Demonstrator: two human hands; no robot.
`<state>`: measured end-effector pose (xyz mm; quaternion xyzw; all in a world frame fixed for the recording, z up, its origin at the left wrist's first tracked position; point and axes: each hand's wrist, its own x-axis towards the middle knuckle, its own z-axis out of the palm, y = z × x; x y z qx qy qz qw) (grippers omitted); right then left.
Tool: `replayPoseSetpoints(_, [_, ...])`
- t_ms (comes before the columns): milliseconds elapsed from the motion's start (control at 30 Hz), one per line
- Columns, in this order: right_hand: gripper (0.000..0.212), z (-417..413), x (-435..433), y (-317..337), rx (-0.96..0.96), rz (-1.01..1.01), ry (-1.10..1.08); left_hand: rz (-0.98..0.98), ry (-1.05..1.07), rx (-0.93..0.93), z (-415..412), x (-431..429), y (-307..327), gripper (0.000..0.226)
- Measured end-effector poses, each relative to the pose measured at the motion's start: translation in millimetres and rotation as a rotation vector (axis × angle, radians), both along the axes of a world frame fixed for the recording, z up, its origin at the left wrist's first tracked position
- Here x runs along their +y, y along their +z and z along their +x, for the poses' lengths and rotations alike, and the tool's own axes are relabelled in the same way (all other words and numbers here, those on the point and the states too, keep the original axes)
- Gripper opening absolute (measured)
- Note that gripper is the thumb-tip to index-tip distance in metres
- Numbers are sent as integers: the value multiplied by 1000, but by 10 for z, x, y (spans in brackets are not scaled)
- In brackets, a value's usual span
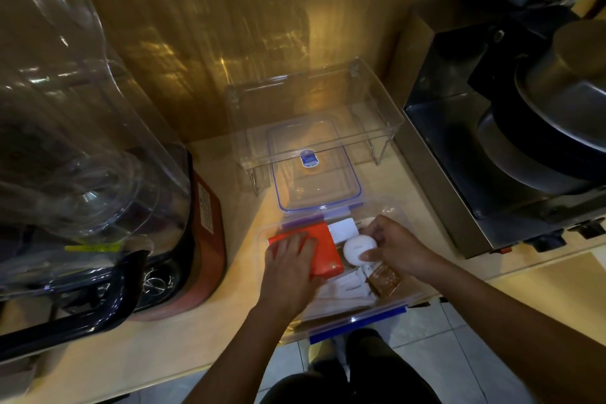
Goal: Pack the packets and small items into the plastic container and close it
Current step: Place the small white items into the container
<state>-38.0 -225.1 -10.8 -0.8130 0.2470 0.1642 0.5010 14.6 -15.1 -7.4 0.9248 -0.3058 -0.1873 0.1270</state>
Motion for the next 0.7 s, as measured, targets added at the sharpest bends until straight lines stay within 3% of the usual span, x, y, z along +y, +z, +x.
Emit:
replayPoseSetpoints(500, [26,50,91,-61,54,-171,95,67,-79,-1,10,90,-44,73])
replayPoseSetpoints(700, [34,54,114,-59,80,-235,190,85,-81,-19,14,84,-50,72])
